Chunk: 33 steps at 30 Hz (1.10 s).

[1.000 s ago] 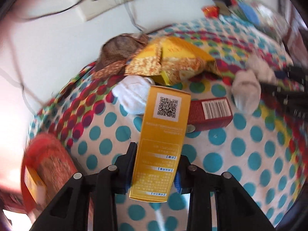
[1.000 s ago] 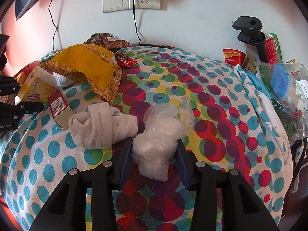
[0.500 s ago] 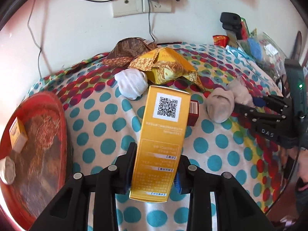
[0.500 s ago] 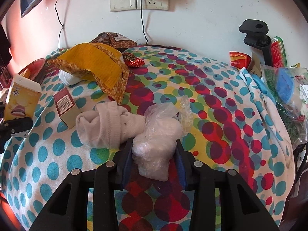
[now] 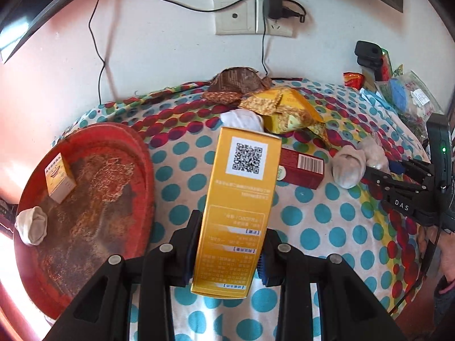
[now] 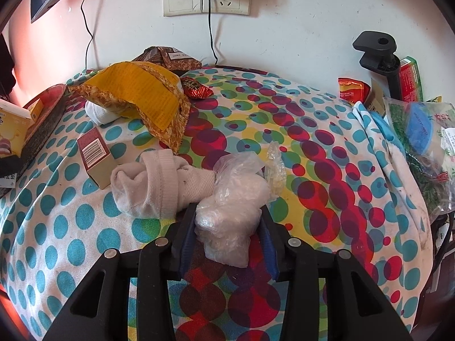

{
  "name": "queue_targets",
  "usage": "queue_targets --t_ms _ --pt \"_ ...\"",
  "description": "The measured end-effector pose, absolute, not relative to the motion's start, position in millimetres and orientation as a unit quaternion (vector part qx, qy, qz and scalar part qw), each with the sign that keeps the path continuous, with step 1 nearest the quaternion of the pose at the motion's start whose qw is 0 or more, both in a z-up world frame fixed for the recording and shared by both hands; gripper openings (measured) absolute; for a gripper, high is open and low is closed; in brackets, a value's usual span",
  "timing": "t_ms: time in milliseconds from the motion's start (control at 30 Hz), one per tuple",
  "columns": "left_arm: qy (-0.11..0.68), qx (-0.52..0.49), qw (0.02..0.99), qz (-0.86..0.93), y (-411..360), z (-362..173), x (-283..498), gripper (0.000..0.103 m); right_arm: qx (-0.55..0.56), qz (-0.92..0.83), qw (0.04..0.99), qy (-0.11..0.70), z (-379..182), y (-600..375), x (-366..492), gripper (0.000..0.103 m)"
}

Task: Organize objects
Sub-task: 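Carry the yellow box onto the red tray and open the left tool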

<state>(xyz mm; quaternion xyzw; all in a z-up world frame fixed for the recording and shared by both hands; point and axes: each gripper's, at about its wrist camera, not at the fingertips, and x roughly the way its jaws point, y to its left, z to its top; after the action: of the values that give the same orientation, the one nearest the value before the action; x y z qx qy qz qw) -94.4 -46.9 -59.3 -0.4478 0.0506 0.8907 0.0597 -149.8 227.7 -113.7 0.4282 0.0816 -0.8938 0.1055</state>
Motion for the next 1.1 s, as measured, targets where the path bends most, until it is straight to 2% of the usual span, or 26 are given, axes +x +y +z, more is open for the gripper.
queue_targets --t_ms 600,1100 --pt "0.002 -0.438 -0.034 0.899 -147.4 -45.4 -81.2 0.033 0.428 -0.894 0.105 0.081 -113.7 227.0 -149.5 0.039" --pt "-0.080 -0.471 -0.143 0.867 -267.5 -76.9 -67.9 0.033 0.428 -0.894 0.105 0.081 -113.7 226.6 -149.3 0.039"
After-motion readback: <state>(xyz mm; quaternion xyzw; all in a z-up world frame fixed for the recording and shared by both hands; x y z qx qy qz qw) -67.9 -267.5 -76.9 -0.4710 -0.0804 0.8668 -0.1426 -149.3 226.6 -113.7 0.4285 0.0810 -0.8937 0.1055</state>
